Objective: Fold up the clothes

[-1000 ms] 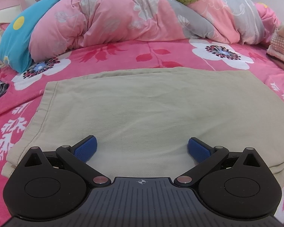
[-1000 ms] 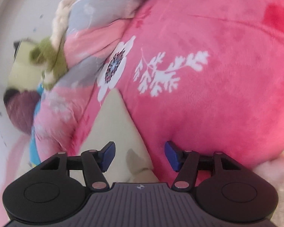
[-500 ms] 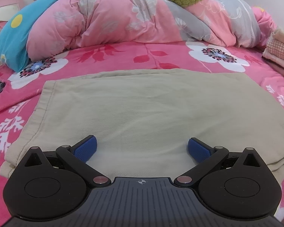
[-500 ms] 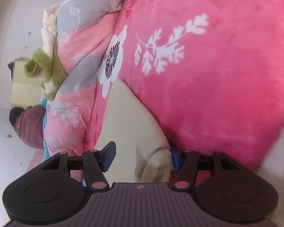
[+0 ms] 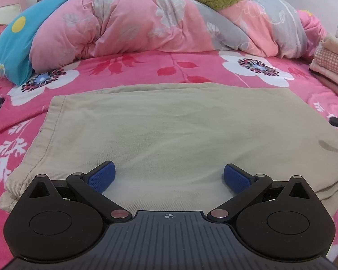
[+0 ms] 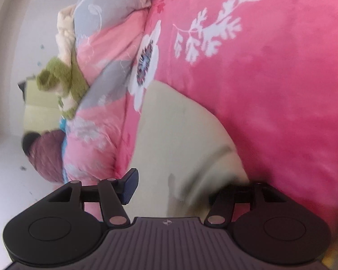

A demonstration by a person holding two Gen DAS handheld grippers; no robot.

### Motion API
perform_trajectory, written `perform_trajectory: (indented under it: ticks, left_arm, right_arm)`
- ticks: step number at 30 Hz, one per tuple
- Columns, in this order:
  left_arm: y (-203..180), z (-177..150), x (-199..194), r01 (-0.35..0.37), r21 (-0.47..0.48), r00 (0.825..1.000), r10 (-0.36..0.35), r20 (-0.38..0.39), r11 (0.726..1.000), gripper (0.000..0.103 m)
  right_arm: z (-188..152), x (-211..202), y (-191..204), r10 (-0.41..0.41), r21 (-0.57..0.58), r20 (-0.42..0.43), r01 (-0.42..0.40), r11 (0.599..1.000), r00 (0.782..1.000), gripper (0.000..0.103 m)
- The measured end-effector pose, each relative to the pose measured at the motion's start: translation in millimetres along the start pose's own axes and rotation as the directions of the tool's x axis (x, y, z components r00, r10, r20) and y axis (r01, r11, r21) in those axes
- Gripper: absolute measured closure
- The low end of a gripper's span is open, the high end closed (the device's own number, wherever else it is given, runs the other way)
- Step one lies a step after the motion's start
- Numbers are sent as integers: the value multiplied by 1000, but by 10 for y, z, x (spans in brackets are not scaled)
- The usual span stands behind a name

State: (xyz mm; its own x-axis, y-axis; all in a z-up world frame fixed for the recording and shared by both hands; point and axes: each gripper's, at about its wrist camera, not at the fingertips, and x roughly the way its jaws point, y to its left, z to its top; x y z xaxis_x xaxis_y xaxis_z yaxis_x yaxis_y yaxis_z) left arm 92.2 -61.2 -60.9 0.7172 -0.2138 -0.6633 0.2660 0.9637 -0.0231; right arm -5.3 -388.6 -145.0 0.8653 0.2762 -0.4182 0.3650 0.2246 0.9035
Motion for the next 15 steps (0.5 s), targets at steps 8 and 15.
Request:
perform_trajectory:
  ticks: [8,15]
  left_arm:
    - [-38,-1,3,-15,35,1000,15,-4,999,0]
    - [-95,109,-130,-35,94,999,33,27,995,0]
  right_arm:
    - [23,152,-35,31,-32,9,-31,999,999,57]
    - [43,282,-66,59,-61,17,-58,996,998,89]
